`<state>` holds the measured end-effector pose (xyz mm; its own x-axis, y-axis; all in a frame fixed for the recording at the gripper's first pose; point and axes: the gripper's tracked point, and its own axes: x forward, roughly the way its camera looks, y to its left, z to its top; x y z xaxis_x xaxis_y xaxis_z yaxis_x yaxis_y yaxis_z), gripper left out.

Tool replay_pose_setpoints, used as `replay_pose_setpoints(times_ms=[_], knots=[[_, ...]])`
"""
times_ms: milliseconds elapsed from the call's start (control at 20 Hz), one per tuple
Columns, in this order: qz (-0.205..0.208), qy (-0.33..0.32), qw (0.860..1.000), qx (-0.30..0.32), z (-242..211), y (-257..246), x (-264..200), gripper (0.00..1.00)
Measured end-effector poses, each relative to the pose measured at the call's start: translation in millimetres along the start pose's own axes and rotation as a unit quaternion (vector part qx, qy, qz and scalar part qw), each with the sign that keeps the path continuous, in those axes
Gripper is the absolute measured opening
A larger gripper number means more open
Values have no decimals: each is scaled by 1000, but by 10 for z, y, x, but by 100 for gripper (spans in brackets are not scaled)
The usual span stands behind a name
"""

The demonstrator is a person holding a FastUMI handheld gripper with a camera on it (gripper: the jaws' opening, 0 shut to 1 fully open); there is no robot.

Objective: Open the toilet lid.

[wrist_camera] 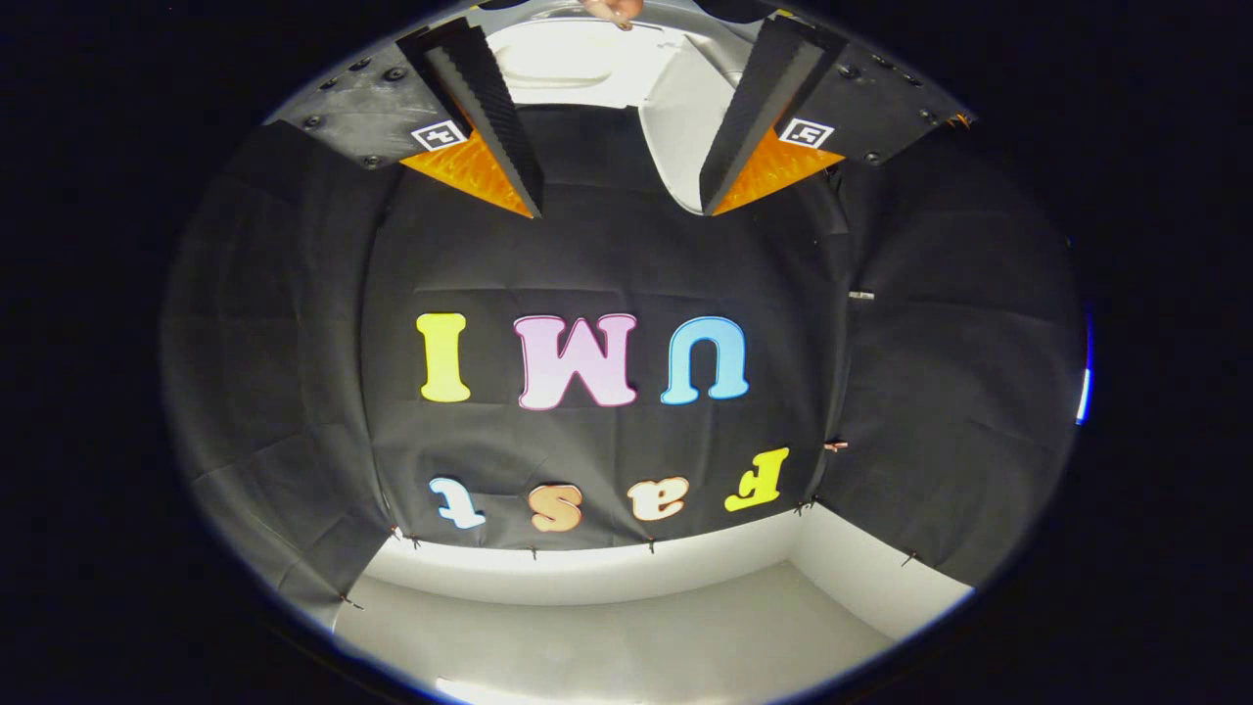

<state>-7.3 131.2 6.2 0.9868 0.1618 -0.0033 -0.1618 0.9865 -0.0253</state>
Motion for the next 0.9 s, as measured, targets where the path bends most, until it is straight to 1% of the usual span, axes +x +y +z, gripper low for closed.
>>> replay_pose_setpoints(times_ms=[300,900], knots=[[-9,-3,1000,-3,45,-85,-114,100],[-5,-4,1000,-3,99,-21,-180,100]])
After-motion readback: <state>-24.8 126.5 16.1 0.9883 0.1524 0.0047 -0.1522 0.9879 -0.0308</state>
